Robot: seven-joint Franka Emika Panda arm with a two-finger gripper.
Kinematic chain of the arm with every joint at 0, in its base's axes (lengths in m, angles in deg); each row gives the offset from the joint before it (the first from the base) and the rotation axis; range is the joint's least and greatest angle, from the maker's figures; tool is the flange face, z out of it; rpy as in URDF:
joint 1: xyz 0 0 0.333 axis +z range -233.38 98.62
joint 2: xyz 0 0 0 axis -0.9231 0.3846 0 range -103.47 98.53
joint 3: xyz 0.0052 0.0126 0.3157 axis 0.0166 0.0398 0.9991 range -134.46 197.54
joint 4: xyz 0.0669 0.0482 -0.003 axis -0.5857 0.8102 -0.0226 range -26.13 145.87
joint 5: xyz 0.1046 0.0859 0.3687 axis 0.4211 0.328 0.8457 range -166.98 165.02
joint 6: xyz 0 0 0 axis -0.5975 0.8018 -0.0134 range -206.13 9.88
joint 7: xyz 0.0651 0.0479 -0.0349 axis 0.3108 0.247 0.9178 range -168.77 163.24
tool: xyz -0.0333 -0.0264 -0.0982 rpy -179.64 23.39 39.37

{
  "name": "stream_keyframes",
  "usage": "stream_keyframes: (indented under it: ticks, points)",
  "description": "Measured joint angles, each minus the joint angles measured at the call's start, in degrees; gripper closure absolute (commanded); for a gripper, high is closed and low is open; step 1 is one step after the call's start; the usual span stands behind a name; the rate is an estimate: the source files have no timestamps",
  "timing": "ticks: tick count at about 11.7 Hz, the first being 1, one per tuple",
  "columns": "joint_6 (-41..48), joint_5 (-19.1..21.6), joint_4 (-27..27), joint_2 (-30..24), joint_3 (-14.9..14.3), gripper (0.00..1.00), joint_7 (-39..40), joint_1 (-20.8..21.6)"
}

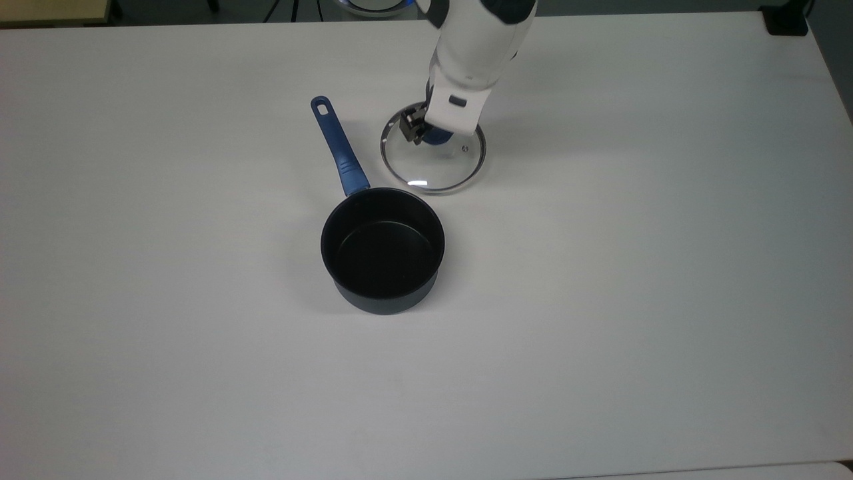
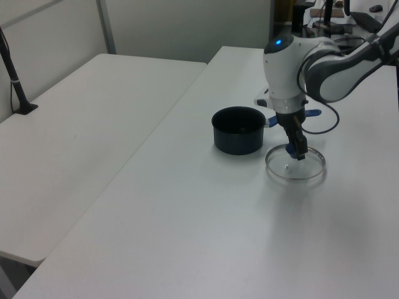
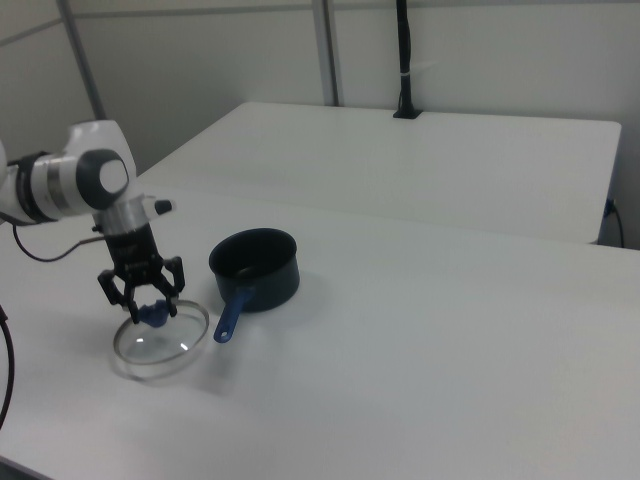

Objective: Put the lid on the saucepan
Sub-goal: 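Lift the lid and carry it over the saucepan opening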

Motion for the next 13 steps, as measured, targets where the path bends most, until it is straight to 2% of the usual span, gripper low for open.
stream_keyframes:
  ticks: [2, 4, 7, 10, 13]
  points:
    - [5.3, 0.1, -4.7, -1.3, 0.4, 0.62, -0.1, 0.0]
    - [10.6, 1.3, -12.7, -1.9, 0.1, 0.62, -0.6, -0.3]
    - [13.2, 3.9, -22.6, -0.9, -3.1, 0.62, -7.5, -1.7]
    - [13.2, 3.7, -31.5, 7.8, -5.8, 0.62, -21.2, -2.3]
    - [10.9, 3.0, -37.8, 15.8, -8.4, 0.62, -27.4, -1.1]
